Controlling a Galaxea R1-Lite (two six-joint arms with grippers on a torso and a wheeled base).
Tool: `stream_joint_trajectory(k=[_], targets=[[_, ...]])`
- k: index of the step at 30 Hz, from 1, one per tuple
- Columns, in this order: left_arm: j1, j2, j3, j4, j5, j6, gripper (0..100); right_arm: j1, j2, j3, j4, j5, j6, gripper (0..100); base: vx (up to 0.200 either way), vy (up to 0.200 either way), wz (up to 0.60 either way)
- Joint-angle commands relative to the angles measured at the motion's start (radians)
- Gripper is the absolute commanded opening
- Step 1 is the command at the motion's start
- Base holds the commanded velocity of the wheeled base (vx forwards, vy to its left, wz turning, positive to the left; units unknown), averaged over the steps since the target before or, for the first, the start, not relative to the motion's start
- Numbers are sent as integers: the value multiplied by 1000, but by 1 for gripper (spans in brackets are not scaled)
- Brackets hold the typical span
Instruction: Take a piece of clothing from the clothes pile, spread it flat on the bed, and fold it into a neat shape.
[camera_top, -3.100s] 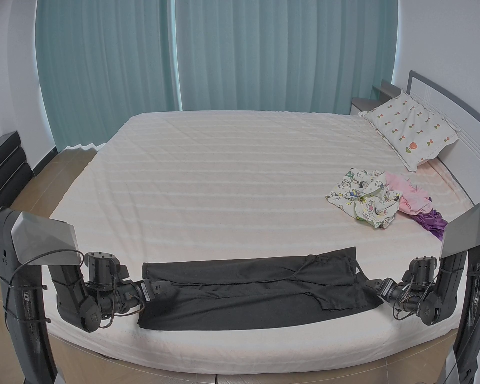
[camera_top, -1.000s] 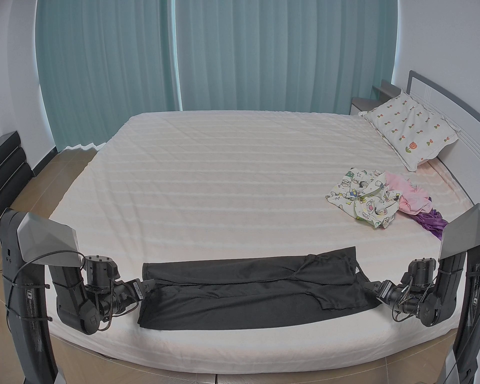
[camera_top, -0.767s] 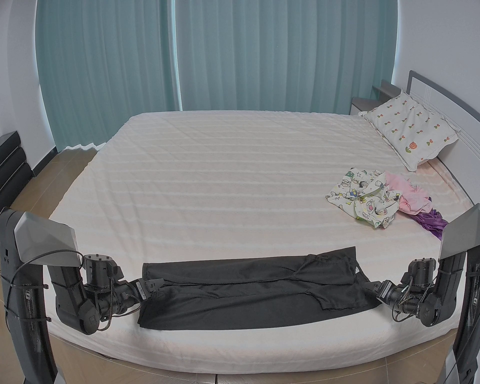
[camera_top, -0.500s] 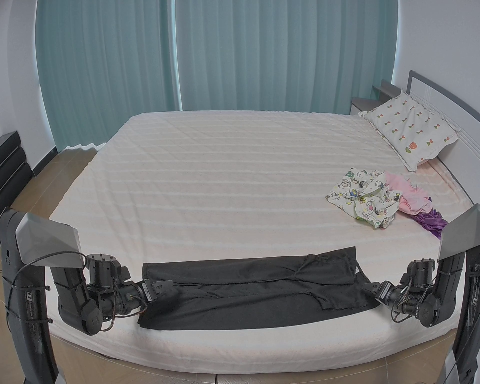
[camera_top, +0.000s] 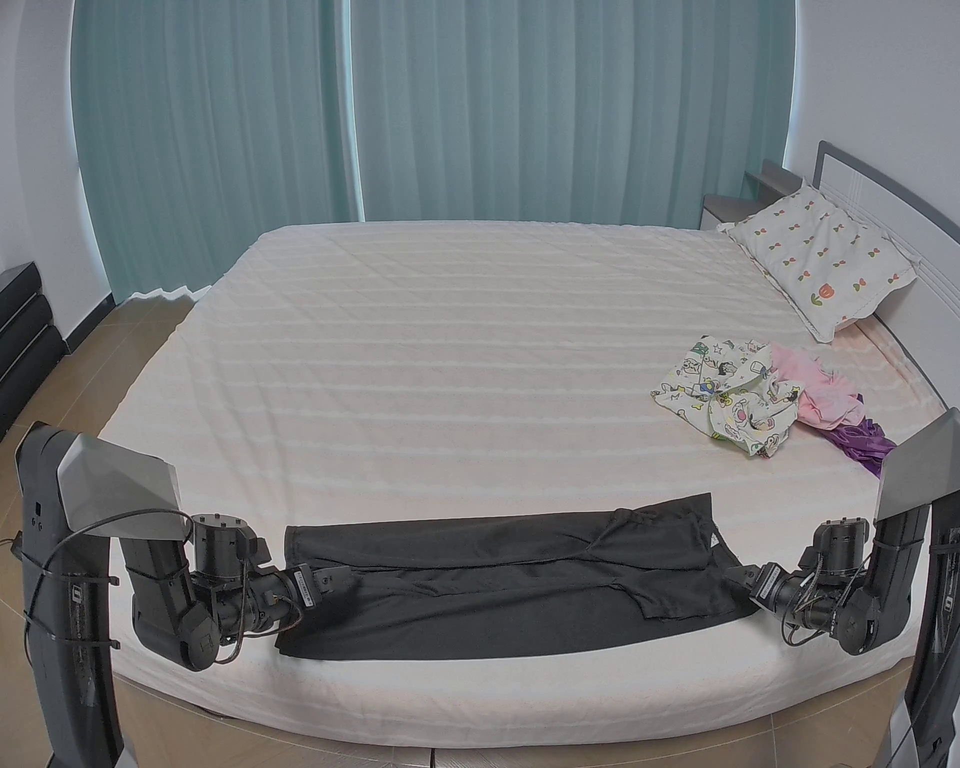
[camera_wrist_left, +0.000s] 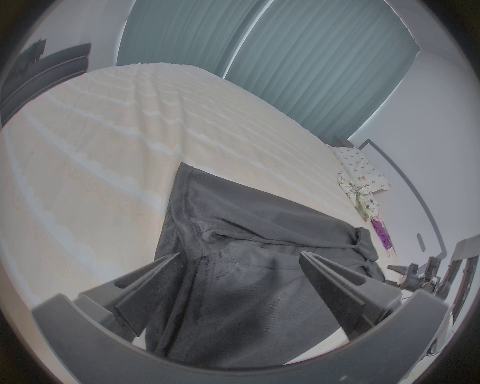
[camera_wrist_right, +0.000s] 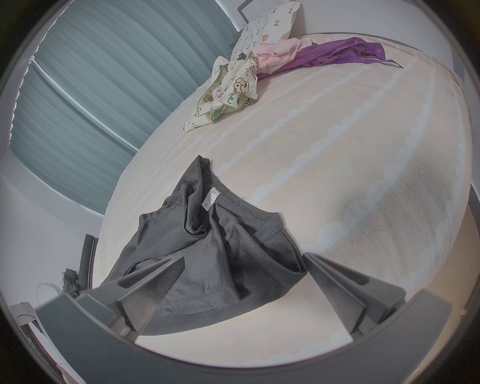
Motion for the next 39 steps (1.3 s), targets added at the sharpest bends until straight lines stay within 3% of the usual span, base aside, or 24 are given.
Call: stream_joint_trajectory(k=[1, 9, 10, 18, 30, 39], targets=[[0, 39, -6, 0, 17, 25, 100, 2, 2, 1, -1, 0, 0, 100, 0, 0, 0], [-18, 59, 8, -63, 17, 23, 100, 2, 3, -1, -1, 0, 0, 100, 0, 0, 0], [-24, 59, 14, -69, 18, 25, 0, 2, 3, -1, -1, 0, 0, 100, 0, 0, 0], [-15, 54, 34, -72, 38, 26, 0, 2, 2, 1, -1, 0, 0, 100, 0, 0, 0], [3, 60, 69, -174, 179, 23, 0, 2, 2, -1, -2, 0, 0, 100, 0, 0, 0], [3, 86, 59, -175, 182, 23, 0, -3, 0, 1, -100, 6, 14, 100, 0, 0, 0]])
